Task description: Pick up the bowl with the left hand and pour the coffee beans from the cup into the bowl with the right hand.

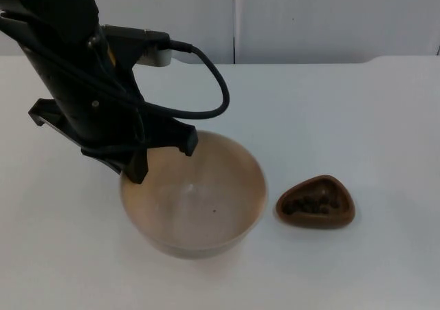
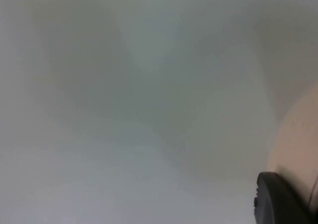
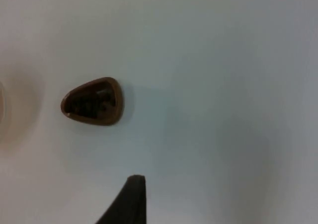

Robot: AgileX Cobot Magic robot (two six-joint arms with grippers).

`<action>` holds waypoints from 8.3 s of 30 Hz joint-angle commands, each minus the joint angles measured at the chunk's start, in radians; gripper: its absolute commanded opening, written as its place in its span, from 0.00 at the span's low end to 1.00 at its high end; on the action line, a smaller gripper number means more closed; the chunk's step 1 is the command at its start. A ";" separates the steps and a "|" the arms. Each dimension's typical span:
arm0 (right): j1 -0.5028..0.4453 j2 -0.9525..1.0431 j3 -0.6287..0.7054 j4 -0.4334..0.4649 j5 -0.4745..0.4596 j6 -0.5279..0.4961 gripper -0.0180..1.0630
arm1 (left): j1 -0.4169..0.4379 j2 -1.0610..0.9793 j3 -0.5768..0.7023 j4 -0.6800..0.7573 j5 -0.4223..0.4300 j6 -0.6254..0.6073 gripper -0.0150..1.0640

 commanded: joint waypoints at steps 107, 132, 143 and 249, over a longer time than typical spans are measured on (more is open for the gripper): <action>0.410 1.114 -0.252 -0.263 -0.444 0.399 0.86 | -0.005 -0.012 0.002 0.028 -0.022 -0.086 0.01; 0.412 1.162 -0.252 -0.282 -0.511 0.418 0.78 | -0.005 -0.012 0.002 0.023 -0.029 -0.086 0.01; 0.412 1.201 -0.252 -0.282 -0.545 0.443 0.71 | -0.005 -0.012 0.002 0.023 -0.029 -0.086 0.01; 0.317 0.818 -0.252 -0.162 -0.286 0.272 0.02 | -0.005 -0.012 0.002 0.022 -0.028 -0.086 0.01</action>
